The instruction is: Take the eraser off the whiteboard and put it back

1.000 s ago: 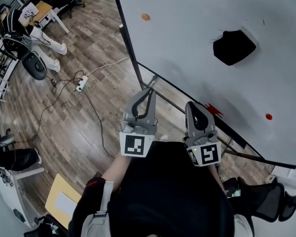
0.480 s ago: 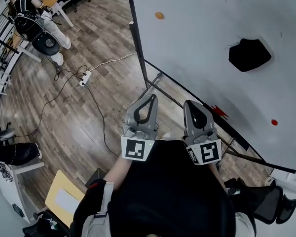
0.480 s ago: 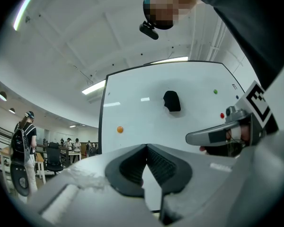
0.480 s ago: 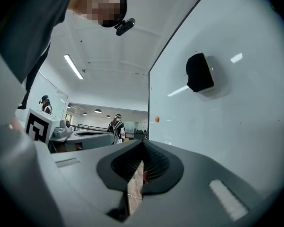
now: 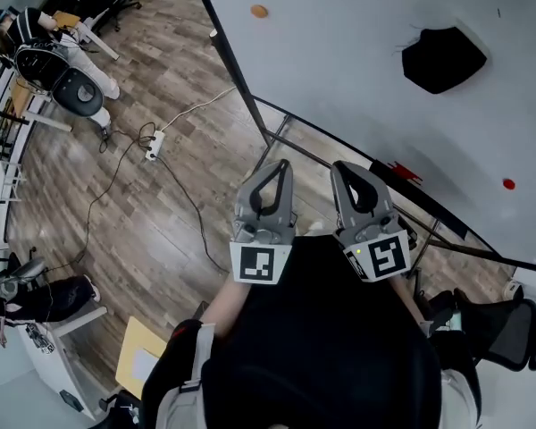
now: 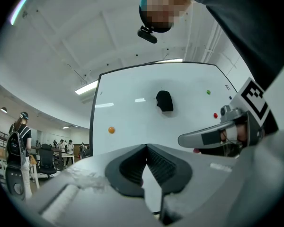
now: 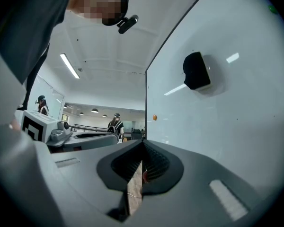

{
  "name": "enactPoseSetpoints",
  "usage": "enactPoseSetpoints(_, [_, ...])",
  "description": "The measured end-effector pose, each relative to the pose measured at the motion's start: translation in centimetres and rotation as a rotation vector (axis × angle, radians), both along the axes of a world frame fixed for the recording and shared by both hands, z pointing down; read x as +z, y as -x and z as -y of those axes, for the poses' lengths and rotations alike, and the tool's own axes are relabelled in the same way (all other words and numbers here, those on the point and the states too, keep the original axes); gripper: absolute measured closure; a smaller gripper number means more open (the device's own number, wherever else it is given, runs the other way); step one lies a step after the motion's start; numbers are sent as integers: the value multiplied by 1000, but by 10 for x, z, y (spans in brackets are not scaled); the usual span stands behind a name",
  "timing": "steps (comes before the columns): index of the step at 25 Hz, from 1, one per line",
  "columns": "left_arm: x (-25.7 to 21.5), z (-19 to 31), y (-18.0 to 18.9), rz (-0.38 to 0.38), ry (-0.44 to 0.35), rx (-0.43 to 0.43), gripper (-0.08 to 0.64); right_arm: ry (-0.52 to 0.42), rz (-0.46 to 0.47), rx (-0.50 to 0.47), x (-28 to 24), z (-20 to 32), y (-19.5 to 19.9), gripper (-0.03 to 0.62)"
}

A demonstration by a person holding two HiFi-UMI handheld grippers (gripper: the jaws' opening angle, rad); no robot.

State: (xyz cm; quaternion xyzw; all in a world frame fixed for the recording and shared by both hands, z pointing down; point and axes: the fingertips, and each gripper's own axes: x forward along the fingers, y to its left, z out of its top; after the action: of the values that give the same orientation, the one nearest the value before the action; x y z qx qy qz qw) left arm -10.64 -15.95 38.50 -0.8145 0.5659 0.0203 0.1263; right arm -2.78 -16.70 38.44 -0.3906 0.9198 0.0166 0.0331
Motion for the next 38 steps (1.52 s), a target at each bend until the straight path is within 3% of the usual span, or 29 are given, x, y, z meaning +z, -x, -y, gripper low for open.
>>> enactPoseSetpoints(6, [6,-3,-10,27,12,21,557,-5,-7,-17,0,-3,1,592])
enactPoseSetpoints(10, [5,0,-8,-18,9,7,557,-18,-4,-29,-1,-2,2,591])
enactPoseSetpoints(28, [15,9,-11,-10,47,-34,557,24,-3,-64,9,9,0,592])
enactPoseSetpoints(38, [20,3,-18,48,55,-14,557,31,7,-59,9,4,-2,592])
